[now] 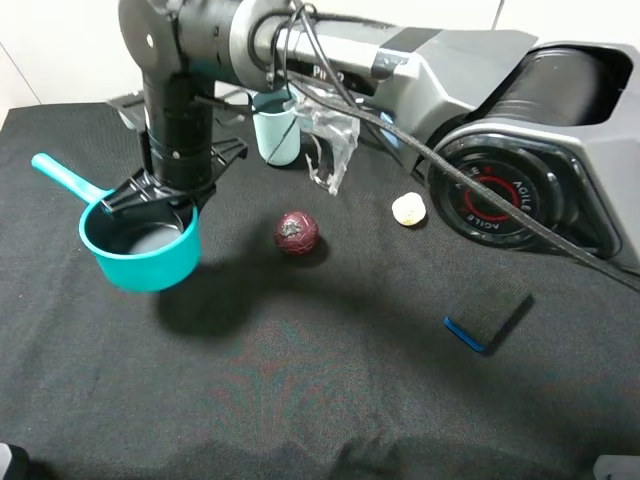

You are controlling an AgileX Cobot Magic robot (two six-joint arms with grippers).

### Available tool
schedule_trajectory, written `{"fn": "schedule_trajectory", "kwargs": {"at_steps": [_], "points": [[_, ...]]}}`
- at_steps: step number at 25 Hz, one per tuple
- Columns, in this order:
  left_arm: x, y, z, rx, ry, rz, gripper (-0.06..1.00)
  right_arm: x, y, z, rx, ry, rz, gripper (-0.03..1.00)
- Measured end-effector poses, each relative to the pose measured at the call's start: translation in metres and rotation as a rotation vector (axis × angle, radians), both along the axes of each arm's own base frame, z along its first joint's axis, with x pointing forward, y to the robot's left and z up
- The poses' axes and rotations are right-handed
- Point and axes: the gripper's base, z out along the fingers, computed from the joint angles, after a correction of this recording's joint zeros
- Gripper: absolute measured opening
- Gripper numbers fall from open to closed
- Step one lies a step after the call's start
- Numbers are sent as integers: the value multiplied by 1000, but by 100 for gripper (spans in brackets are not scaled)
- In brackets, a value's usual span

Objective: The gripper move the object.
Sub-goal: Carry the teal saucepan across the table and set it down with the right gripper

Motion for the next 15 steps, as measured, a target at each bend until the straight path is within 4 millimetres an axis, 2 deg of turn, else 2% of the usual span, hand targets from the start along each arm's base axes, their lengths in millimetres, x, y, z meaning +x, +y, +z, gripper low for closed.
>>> {"fn": "schedule_trajectory", "kwargs": {"at_steps": [15], "points": [[0, 0, 0, 0, 0, 0, 99, 2, -6, 45, 47, -78, 2, 0]]}}
